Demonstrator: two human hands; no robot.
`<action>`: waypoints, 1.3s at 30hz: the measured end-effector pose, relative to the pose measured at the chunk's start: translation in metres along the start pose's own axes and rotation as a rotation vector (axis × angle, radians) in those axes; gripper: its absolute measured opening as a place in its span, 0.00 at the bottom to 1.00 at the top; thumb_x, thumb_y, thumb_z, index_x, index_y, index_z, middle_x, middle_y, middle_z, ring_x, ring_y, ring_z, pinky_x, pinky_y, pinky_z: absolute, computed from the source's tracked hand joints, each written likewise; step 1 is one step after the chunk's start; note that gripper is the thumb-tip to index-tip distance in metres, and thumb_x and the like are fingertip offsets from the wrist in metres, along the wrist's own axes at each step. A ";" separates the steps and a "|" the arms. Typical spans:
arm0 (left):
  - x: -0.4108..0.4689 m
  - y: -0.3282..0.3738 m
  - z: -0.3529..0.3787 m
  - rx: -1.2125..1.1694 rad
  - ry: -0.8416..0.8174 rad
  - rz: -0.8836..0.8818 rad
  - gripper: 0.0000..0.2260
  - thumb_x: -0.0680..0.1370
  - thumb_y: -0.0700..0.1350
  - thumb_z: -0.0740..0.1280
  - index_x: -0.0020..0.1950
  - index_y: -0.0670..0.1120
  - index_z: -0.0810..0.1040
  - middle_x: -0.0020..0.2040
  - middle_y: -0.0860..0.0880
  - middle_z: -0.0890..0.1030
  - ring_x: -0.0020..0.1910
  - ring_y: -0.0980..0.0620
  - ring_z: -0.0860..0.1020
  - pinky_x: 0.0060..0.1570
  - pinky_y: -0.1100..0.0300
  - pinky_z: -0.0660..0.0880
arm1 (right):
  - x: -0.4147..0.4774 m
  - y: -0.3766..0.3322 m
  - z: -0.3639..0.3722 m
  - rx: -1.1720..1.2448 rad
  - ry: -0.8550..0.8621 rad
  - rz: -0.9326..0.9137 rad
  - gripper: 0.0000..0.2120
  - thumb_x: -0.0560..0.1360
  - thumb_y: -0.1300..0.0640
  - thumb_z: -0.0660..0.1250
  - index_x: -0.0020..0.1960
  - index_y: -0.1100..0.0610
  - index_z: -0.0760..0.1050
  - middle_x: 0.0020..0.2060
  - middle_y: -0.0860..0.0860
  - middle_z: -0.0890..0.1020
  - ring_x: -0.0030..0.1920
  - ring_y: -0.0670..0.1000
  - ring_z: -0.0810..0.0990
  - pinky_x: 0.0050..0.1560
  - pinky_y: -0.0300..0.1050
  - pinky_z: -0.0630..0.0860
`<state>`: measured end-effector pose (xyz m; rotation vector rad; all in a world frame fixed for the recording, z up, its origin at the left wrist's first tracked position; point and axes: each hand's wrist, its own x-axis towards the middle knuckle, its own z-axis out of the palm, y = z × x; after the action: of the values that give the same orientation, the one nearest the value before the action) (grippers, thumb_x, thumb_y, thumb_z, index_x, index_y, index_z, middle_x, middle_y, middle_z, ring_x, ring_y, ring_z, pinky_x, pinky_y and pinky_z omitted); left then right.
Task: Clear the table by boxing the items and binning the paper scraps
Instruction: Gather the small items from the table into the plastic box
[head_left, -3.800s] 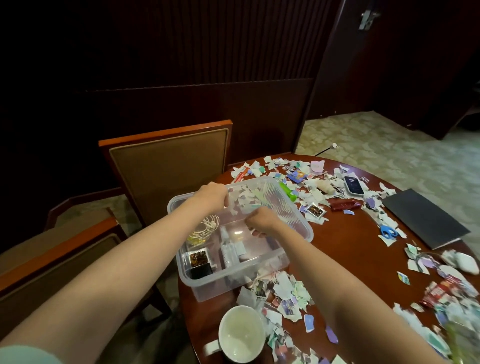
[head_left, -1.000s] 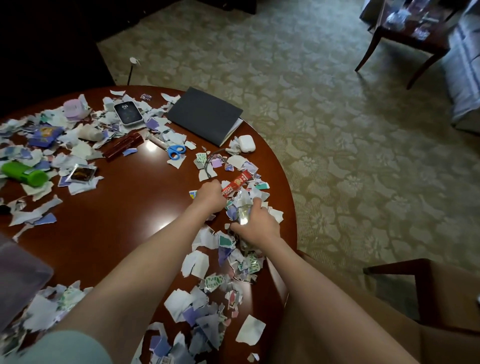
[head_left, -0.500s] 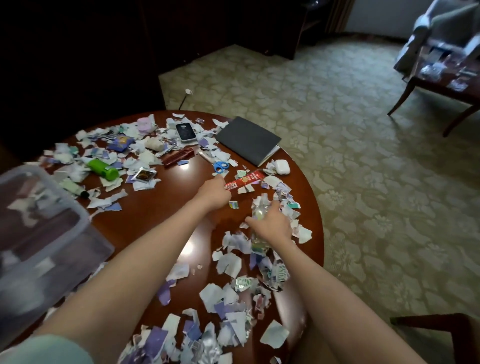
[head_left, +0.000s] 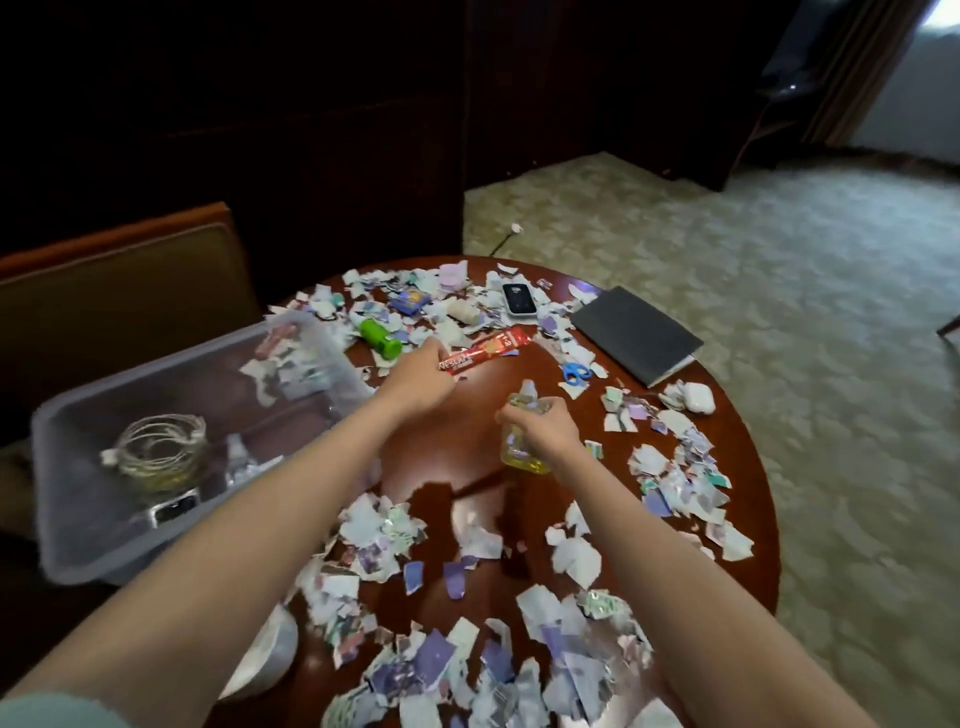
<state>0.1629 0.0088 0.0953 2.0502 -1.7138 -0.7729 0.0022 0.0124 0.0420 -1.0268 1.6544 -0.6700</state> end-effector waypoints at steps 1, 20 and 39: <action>0.000 -0.007 -0.010 -0.025 0.031 -0.019 0.11 0.76 0.38 0.60 0.58 0.43 0.70 0.59 0.39 0.76 0.48 0.42 0.74 0.42 0.59 0.67 | 0.000 -0.007 0.010 0.022 -0.023 -0.013 0.30 0.66 0.51 0.75 0.62 0.58 0.66 0.51 0.53 0.76 0.52 0.53 0.78 0.51 0.46 0.76; -0.052 -0.176 -0.130 -0.070 0.082 -0.370 0.02 0.77 0.38 0.60 0.49 0.44 0.70 0.46 0.44 0.74 0.45 0.47 0.71 0.41 0.59 0.65 | -0.023 -0.104 0.190 -0.109 -0.308 -0.232 0.27 0.69 0.56 0.73 0.63 0.61 0.66 0.53 0.56 0.78 0.52 0.57 0.79 0.56 0.54 0.77; -0.052 -0.244 -0.139 0.262 -0.616 -0.405 0.05 0.76 0.34 0.56 0.43 0.41 0.69 0.34 0.48 0.69 0.28 0.54 0.65 0.27 0.64 0.61 | -0.027 -0.086 0.285 -1.218 -0.731 -0.084 0.17 0.79 0.66 0.57 0.67 0.66 0.67 0.56 0.60 0.71 0.67 0.61 0.71 0.61 0.49 0.72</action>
<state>0.4331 0.0993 0.0695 2.5692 -1.7795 -1.5063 0.3010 0.0106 0.0358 -1.8762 1.2511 0.7621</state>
